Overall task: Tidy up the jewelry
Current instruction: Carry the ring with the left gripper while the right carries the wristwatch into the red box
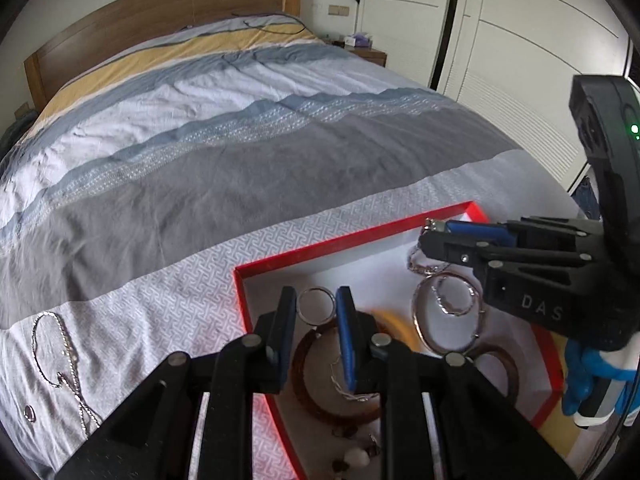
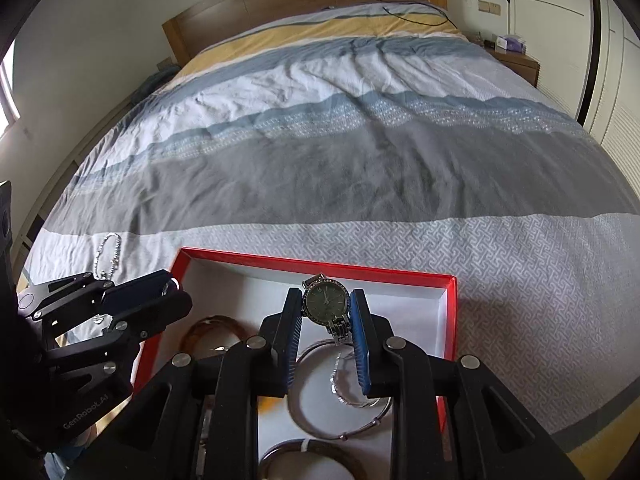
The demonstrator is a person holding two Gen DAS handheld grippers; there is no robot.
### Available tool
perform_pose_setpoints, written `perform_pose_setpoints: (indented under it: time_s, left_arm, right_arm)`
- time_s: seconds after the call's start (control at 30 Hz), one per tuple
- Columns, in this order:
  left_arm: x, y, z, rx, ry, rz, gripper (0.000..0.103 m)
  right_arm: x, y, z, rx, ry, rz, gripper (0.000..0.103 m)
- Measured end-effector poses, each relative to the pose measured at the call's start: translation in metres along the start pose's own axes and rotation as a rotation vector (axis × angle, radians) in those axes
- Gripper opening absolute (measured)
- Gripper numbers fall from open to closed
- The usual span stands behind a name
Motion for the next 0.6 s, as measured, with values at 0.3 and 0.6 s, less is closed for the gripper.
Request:
perform_pose_setpoints:
  time_s: [0.3,0.6]
  left_arm:
    - [0.008,0.013,-0.022,0.029,-0.040,0.031,0.019]
    - [0.007,0.017,-0.026,0.011,-0.022,0.033,0.020]
  right_arm:
    - [-0.018,0.018,-0.022,0.063,0.055,-0.018,0.024]
    - [-0.012,0.023,-0.029,0.063,0.078,0.036,0.024]
Point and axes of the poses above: each gripper's, at about its wrist camera, not at the fingertips, and z roughly against the way its jaws point, x to its left, y to its underside, the point moved 8 cm from there along -z, roughly the way its jaws point, and after that the axes turned 11 degrees about z, right-handed, at the moved point
